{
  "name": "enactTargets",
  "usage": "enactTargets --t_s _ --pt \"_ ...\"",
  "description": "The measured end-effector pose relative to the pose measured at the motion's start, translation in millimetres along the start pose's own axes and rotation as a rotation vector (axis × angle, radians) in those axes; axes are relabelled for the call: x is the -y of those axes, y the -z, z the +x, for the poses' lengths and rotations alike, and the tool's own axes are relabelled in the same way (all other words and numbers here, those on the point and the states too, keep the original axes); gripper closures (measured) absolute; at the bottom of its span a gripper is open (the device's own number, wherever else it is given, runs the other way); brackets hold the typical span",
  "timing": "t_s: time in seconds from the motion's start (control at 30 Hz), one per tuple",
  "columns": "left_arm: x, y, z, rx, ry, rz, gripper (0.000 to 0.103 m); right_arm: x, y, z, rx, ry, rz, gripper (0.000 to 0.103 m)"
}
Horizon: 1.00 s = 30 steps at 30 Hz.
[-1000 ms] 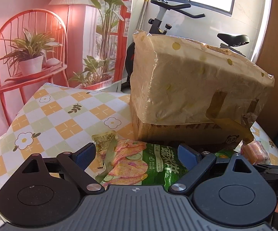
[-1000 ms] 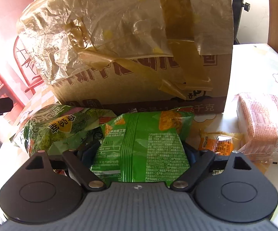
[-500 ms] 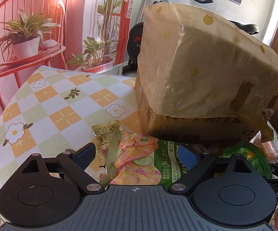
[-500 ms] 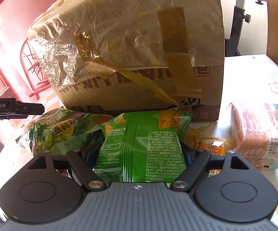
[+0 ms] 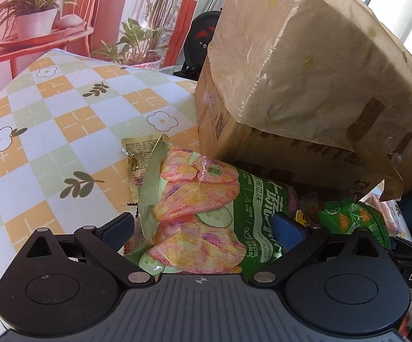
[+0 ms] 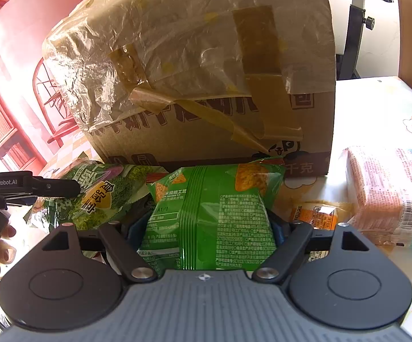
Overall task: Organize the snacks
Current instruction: 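Grasp the pink-and-green chip bag with the left tool while the right tool grasps a green bag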
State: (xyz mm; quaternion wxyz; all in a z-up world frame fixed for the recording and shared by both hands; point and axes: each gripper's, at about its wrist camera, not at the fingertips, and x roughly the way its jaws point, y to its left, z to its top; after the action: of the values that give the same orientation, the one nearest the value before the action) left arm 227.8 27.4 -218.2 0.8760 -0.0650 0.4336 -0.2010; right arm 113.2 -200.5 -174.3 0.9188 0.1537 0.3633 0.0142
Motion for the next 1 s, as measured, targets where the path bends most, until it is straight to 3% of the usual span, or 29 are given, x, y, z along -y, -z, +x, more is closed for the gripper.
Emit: enactTargets --t_s 0.13,0.47,0.5,0.63,0.7,1.0 --pt "-8 6 7 -0.012 0.058 -0.06 0.0 -4 1 2 -0.002 0.001 -0.031 0.022" --pt "-1 7 11 -0.038 0.069 -0.068 0.0 -4 1 3 0.001 -0.003 -0.026 0.022" --pt "0 7 10 -0.036 0.068 -0.063 0.002 -4 1 2 0.003 -0.003 -0.027 0.022" --pt "11 4 -1 0.002 0.065 -0.017 0.028 -3 1 -3 0.012 -0.007 -0.029 0.022" --pt "18 4 -12 0.024 0.065 0.003 0.036 -4 0 -7 0.021 -0.013 -0.029 0.022" --pt "38 4 -57 0.112 -0.037 0.115 0.053 -9 -5 -27 0.065 -0.045 -0.024 0.022"
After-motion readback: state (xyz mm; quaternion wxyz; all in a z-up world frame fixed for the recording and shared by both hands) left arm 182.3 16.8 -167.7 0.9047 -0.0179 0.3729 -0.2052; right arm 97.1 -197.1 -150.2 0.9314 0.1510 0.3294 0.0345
